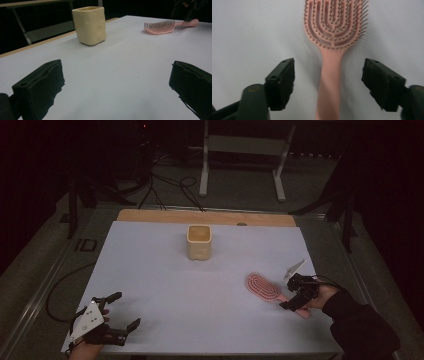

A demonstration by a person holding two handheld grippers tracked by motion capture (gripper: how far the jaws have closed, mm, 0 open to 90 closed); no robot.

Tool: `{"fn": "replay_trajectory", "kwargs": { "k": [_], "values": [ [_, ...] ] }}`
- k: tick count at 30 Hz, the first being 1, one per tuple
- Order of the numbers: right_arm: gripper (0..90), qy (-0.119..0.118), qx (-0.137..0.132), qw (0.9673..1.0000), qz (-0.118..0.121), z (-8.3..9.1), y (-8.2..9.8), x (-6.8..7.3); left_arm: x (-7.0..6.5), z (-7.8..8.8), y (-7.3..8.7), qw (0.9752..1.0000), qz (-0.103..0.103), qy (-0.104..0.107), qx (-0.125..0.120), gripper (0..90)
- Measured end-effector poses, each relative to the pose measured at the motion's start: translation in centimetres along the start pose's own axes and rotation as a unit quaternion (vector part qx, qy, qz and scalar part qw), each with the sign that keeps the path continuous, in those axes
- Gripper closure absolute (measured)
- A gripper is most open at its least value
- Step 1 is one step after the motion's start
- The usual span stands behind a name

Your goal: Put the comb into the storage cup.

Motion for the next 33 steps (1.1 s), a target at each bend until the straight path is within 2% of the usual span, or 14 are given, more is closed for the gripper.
{"fn": "replay_trajectory", "kwargs": {
  "k": [2,4,8,9,11,16,20,22,33],
  "values": [
    [20.4,-0.003,-0.002,1.0,0.004,-0.2,0.0,-0.1,0.0,0.0,0.0,1.0,0.0,0.0,0.0,0.0],
    [14.2,-0.014,0.005,0.9999,-0.002,-0.5,0.1,0.3,0.0,0.0,0.0,1.0,0.0,-0.001,0.0,0.0],
    [15.0,-0.014,0.008,0.9999,-0.002,-0.7,0.1,0.5,0.0,0.0,0.0,1.0,0.0,0.0,0.002,0.0],
    [17.8,-0.015,0.005,0.9999,0.003,-0.8,0.1,0.3,0.0,0.0,0.0,1.0,0.0,-0.001,0.001,0.0],
    [24.1,-0.01,0.014,0.9998,-0.003,-0.9,0.1,0.2,0.0,0.0,0.0,1.0,-0.001,-0.001,0.0,0.0],
    [37.8,-0.002,0.026,0.9997,0.0,-1.3,0.1,0.0,0.0,0.0,0.0,1.0,-0.001,-0.001,0.001,0.0],
    [47.7,-0.001,0.031,0.9995,-0.009,-1.6,-0.1,-0.1,0.0,0.0,0.0,1.0,-0.001,-0.001,0.001,0.0],
    [52.8,0.003,0.044,0.999,-0.008,-1.8,0.0,-0.2,0.0,0.0,0.0,1.0,-0.001,-0.001,0.001,0.0],
    [63.1,0.013,0.061,0.998,0.003,-2.3,-0.3,0.1,0.1,0.1,0.0,1.0,0.003,0.0,-0.001,0.0]
  ]
}}
Point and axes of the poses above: each handheld gripper's, and its own axes: z roughly backward along the jaws, y roughly out of its underside, x roughly to its left, the point moved 9 cm from there along -z, roughly forward along the jaws, and after that the axes turned 15 degrees about y, right-handed, at the moved point
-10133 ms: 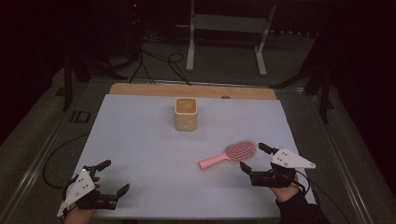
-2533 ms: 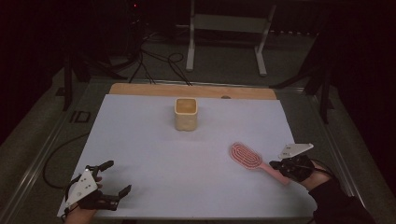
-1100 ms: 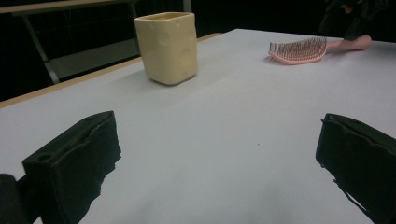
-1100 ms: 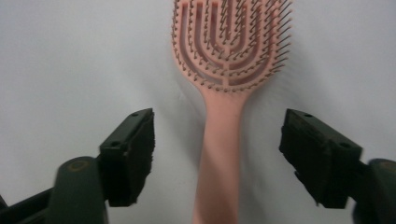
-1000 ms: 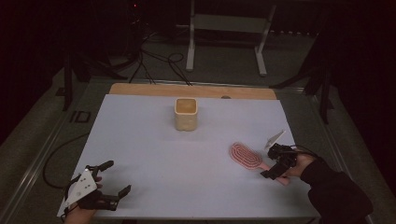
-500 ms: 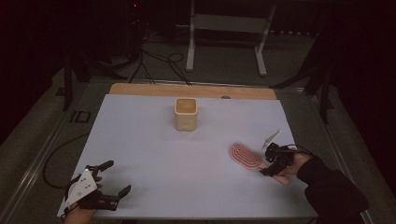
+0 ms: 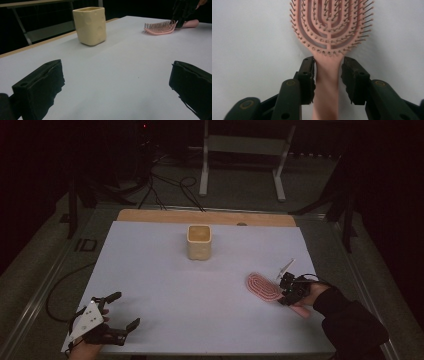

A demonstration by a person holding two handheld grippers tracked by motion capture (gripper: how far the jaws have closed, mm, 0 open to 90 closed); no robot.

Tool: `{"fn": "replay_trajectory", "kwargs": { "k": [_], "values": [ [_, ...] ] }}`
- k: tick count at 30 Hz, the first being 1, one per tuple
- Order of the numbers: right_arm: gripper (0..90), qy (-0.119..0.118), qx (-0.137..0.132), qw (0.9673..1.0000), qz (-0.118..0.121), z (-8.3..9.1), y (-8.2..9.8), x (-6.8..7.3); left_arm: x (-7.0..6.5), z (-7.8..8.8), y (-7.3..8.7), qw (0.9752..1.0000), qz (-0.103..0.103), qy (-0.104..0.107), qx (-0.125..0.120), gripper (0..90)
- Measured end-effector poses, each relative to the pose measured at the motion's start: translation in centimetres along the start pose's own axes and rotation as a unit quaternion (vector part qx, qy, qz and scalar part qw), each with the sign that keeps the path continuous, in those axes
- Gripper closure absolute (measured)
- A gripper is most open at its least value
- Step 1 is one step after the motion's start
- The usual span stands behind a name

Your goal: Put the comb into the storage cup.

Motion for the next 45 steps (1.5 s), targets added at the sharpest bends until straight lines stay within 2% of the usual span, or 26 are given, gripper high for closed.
{"fn": "replay_trajectory", "kwargs": {
  "k": [14,19,25,30,31,38,40,44,45],
  "values": [
    [69.3,0.016,0.014,0.9997,0.009,-0.7,0.1,0.4,0.0,0.0,0.0,1.0,0.0,-0.001,-0.001,0.0],
    [70.4,0.02,0.013,0.9997,-0.005,-0.7,0.2,0.5,0.0,0.0,0.0,1.0,0.0,-0.001,0.0,0.0],
    [70.8,0.021,0.008,0.9997,-0.005,-0.7,0.3,0.5,0.1,0.1,-0.1,1.0,-0.001,-0.005,-0.002,0.0],
    [70.8,0.017,-0.004,0.9998,-0.007,-0.5,0.1,0.5,0.1,0.1,0.0,1.0,0.0,-0.004,-0.001,0.0],
    [70.8,0.017,-0.01,0.9998,-0.001,-0.4,0.0,0.5,0.1,0.1,-0.1,1.0,-0.001,-0.005,-0.001,0.0],
    [70.8,0.019,-0.041,0.9987,-0.022,1.0,-1.1,-0.1,0.1,0.1,0.0,1.0,0.0,-0.004,-0.002,0.0],
    [70.8,0.019,-0.053,0.9979,-0.03,1.3,-1.4,-0.4,0.0,0.1,-0.1,1.0,-0.001,-0.003,-0.002,0.0],
    [70.8,0.027,-0.072,0.9966,-0.029,1.9,-2.1,-0.7,0.1,0.1,0.0,1.0,0.001,-0.003,-0.002,0.0],
    [70.8,0.023,-0.078,0.996,-0.037,2.1,-2.4,-0.6,0.0,0.1,0.0,1.0,0.0,-0.003,-0.002,0.0]
  ]
}}
Point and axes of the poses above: each handheld gripper's, and its own axes: z roughly backward along the jaws, y roughly out of its underside, x roughly to its left, the point moved 9 cm from there along -z, roughly forward along the jaws, and after that the axes turned 15 degrees about y, right-handed, at the moved point
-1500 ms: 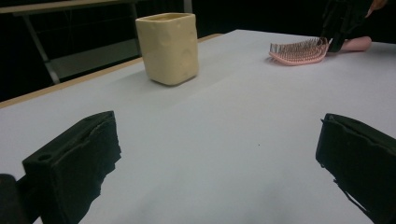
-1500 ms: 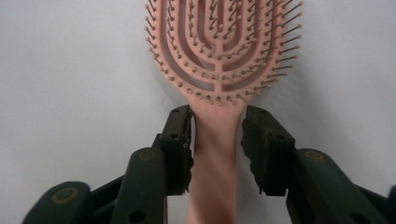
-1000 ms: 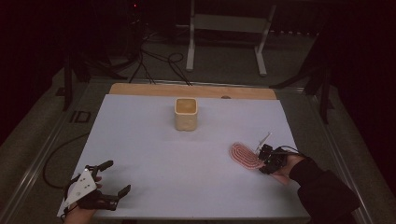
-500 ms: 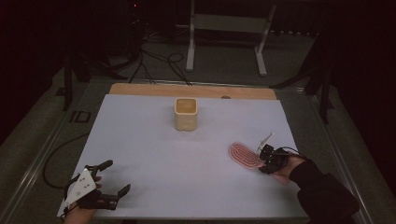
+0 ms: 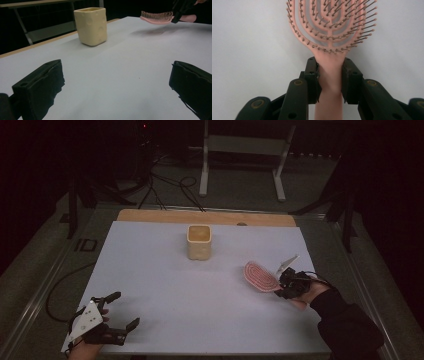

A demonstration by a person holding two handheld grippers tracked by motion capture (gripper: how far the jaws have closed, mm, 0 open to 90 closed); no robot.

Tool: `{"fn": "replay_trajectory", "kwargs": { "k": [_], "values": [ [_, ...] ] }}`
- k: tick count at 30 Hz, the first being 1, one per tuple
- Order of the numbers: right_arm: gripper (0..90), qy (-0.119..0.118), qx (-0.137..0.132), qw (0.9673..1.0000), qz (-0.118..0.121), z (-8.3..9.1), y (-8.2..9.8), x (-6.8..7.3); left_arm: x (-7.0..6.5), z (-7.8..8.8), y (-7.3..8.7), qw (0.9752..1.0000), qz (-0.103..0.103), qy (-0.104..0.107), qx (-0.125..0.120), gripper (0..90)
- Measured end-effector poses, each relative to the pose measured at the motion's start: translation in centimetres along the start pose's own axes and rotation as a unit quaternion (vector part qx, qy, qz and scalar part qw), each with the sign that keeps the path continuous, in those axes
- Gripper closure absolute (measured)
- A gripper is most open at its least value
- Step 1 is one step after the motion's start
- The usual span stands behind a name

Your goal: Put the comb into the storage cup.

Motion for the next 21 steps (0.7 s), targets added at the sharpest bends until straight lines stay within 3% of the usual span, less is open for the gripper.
{"fn": "replay_trajectory", "kwargs": {
  "k": [8,10,13,21],
  "values": [
    [70.9,-0.01,-0.045,0.9988,-0.014,1.0,-2.4,0.1,0.0,0.0,0.0,1.0,0.002,0.001,0.0,0.0],
    [70.9,-0.011,-0.06,0.9978,-0.027,1.3,-3.1,0.1,0.0,0.0,0.0,1.0,0.001,0.001,0.0,0.0],
    [70.9,-0.019,-0.08,0.9962,-0.028,1.7,-4.0,0.3,0.0,0.0,0.1,1.0,0.001,0.001,0.0,0.0],
    [70.9,-0.015,-0.129,0.9909,-0.033,2.6,-6.4,0.4,0.1,0.0,0.0,1.0,0.002,0.001,0.0,0.0]
  ]
}}
Point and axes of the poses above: each handheld gripper's, and its own axes: z roughly backward along the jaws, y roughly out of its underside, x roughly to its left, the point moved 9 cm from there along -z, roughly forward along the jaws, and after that the axes turned 15 degrees about y, right-handed, at the moved point
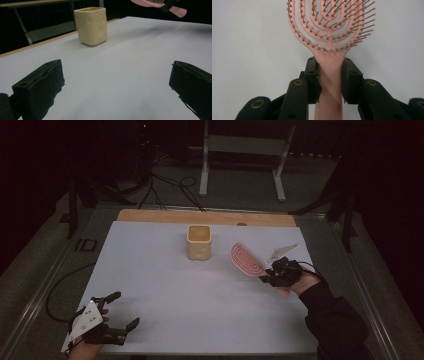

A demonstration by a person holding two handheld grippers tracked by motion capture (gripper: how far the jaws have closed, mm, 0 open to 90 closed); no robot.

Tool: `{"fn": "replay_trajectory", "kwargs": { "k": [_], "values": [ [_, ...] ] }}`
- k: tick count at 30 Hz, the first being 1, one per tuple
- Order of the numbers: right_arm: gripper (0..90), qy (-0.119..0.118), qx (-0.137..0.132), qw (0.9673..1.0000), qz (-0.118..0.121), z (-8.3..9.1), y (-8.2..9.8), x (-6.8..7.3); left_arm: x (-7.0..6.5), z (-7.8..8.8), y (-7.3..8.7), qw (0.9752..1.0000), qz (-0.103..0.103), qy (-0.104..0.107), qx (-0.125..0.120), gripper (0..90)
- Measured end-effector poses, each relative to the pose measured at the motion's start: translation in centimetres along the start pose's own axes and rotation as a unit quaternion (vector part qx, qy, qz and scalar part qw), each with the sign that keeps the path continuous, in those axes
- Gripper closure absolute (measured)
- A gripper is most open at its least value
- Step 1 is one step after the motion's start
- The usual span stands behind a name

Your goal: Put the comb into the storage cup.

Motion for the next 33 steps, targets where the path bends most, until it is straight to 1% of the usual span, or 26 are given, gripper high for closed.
{"fn": "replay_trajectory", "kwargs": {
  "k": [1,2,4,8,12,15,17,20,21,22,24,25,27,29,30,31,33],
  "values": [
    [70.8,-0.003,-0.007,1.0,0.002,0.1,-0.3,0.1,0.0,0.0,0.0,1.0,0.0,0.0,0.0,0.0],
    [70.9,0.003,-0.015,0.9999,0.003,0.1,-0.6,0.1,0.0,0.0,0.0,1.0,0.0,0.0,0.0,0.0],
    [70.8,0.002,-0.03,0.9996,0.001,0.3,-1.3,0.1,0.0,0.0,0.0,1.0,-0.001,0.0,0.0,0.0],
    [70.9,0.011,-0.058,0.9982,-0.009,0.6,-2.6,0.0,0.0,0.0,0.0,1.0,0.0,0.0,-0.001,0.0],
    [70.8,0.015,-0.074,0.9971,-0.009,0.8,-3.9,0.0,0.1,0.0,0.0,1.0,0.0,0.0,-0.002,0.0],
    [70.9,0.015,-0.089,0.9959,-0.013,0.8,-5.0,0.2,0.0,0.0,0.0,1.0,0.001,0.0,-0.002,0.0],
    [70.9,0.021,-0.097,0.995,-0.016,0.9,-5.7,0.1,0.1,0.0,0.0,1.0,0.001,0.0,-0.001,0.0],
    [70.8,0.024,-0.116,0.9927,-0.023,0.9,-6.8,0.1,0.1,0.0,0.0,1.0,0.001,0.0,-0.002,0.0],
    [70.9,0.026,-0.121,0.992,-0.025,0.9,-7.2,0.1,0.1,0.0,0.0,1.0,0.002,0.0,-0.001,0.0],
    [70.8,0.021,-0.125,0.9916,-0.027,0.9,-7.5,0.1,0.1,0.1,0.0,1.0,0.001,0.0,-0.001,0.0],
    [70.8,0.02,-0.128,0.9911,-0.029,0.8,-7.9,0.1,0.1,0.1,0.0,1.0,0.001,0.0,-0.003,0.0],
    [70.9,0.021,-0.135,0.9902,-0.027,0.7,-8.2,0.1,0.1,0.1,0.0,1.0,0.001,0.0,-0.003,0.0],
    [70.8,0.017,-0.141,0.9893,-0.032,0.6,-8.6,0.2,0.1,0.1,0.0,1.0,0.001,0.0,-0.003,0.0],
    [70.9,0.02,-0.145,0.9887,-0.031,0.5,-8.9,0.1,0.1,0.1,0.0,1.0,0.0,0.0,-0.001,0.0],
    [70.8,0.018,-0.149,0.9883,-0.028,0.4,-9.4,0.3,0.1,0.1,0.0,1.0,0.0,0.0,-0.001,0.0],
    [70.8,0.021,-0.153,0.9877,-0.028,0.3,-9.7,0.3,0.1,0.1,0.0,1.0,0.0,-0.001,0.0,0.0],
    [70.8,0.016,-0.159,0.9868,-0.024,0.3,-10.3,0.5,0.1,0.1,0.0,1.0,0.0,-0.001,0.0,0.0]
  ]
}}
Point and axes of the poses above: each handheld gripper's, and its own axes: z roughly backward along the jaws, y roughly out of its underside, x roughly to its left, the point moved 9 cm from there along -z, roughly forward along the jaws, and after that the axes turned 15 degrees about y, right-handed, at the moved point
